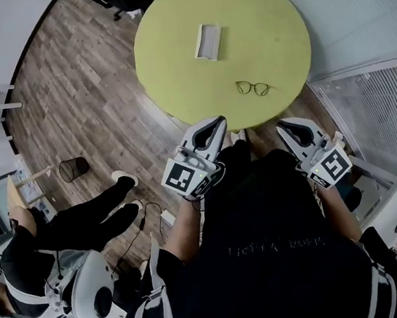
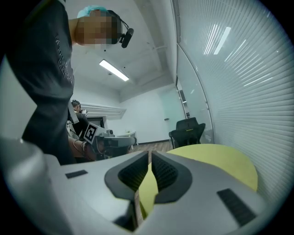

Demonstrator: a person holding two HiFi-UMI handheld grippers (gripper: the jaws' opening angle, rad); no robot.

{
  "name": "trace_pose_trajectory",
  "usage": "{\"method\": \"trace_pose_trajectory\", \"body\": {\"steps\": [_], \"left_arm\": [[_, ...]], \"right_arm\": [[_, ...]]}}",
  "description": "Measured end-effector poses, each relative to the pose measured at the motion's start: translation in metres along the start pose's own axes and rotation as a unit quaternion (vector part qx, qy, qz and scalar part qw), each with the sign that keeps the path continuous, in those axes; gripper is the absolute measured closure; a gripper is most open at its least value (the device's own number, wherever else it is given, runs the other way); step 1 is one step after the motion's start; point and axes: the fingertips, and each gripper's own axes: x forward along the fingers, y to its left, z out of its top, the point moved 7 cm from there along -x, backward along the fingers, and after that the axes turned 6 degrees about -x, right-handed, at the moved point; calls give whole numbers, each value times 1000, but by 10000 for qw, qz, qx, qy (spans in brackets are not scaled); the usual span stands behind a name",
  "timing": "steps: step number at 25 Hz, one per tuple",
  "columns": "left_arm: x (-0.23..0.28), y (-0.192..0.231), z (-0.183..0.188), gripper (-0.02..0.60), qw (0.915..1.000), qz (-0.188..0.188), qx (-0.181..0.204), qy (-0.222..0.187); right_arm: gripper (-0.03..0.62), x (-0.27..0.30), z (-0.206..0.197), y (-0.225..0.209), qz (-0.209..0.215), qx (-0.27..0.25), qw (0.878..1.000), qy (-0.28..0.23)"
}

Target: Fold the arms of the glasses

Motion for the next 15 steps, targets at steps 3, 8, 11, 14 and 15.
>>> {"method": "trace_pose_trajectory", "body": {"steps": [3, 8, 11, 14, 15], "left_arm": [[6, 4, 5, 563, 10000, -36, -29, 46], [21, -1, 8, 563, 9996, -95, -24, 259], [26, 2, 5, 563, 9995, -4, 52, 321], [31, -1, 0, 563, 9992, 137, 92, 354], [32, -3, -1, 563, 9991, 191, 77, 358]], "right_arm": [[556, 2, 1, -6, -59, -37, 9999, 133], [556, -1, -2, -25, -72, -60, 9996, 265], [556, 6, -7, -35, 93, 23, 9996, 262], [556, 8, -13, -40, 339, 33, 9989, 327], [556, 7, -13, -42, 403, -6, 9985, 364]]}}
